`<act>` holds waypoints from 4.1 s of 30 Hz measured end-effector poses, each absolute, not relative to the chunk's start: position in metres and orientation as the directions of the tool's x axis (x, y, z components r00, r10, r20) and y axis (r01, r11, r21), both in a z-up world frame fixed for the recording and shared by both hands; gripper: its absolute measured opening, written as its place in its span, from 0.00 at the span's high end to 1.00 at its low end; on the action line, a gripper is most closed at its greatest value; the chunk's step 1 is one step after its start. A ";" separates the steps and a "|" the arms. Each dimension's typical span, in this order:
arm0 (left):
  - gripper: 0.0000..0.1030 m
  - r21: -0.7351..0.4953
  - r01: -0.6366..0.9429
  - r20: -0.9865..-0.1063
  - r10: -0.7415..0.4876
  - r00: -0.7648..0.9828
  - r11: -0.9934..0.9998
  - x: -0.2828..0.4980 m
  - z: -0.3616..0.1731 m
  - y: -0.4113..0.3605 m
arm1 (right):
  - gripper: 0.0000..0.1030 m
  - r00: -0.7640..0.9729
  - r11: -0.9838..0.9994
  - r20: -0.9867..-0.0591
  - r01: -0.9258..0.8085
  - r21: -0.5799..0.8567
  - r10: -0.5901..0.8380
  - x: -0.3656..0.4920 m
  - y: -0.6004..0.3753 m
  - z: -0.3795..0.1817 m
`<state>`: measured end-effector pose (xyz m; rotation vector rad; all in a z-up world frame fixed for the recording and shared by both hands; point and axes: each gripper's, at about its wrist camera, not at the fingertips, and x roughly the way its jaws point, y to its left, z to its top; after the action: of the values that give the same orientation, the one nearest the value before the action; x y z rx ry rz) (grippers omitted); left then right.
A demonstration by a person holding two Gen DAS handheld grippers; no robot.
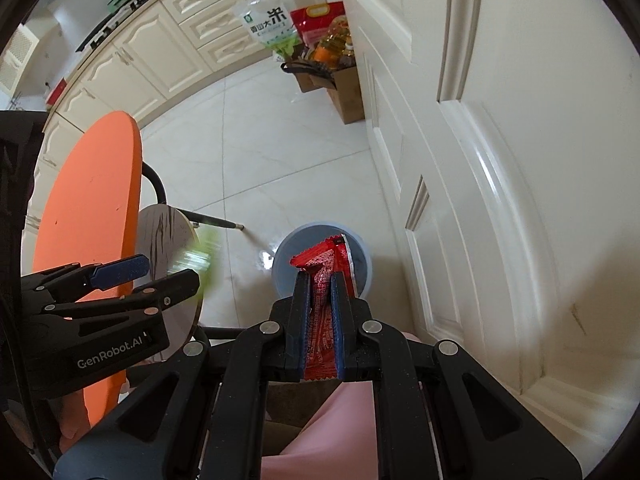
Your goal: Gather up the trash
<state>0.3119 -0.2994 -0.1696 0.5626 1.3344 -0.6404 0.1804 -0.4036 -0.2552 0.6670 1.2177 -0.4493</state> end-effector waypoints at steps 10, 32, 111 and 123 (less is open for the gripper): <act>0.47 0.007 0.701 -0.982 -0.129 0.141 0.713 0.314 -0.157 -0.279 | 0.90 0.288 0.741 -0.956 0.630 0.231 0.053 0.196 -0.390 -0.255; 0.42 0.061 0.649 -0.954 -0.146 0.261 0.758 0.288 -0.121 -0.222 | 0.65 0.288 0.792 -0.957 0.577 0.200 0.032 0.210 -0.353 -0.233; 0.28 0.014 0.017 -0.394 -0.010 0.919 1.000 -0.214 -0.069 -0.077 | 0.00 0.894 0.937 -0.302 0.350 0.006 -0.332 0.049 -0.198 -0.032; 0.28 0.009 0.029 -0.398 -0.023 0.917 1.000 -0.206 -0.063 -0.072 | 0.00 0.893 0.941 -0.323 0.337 0.015 -0.315 0.046 -0.192 -0.028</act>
<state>-0.2062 -0.0716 -0.0626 0.0146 0.4093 -0.0267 0.0456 -0.1925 -0.0283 0.0708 0.3229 -0.3385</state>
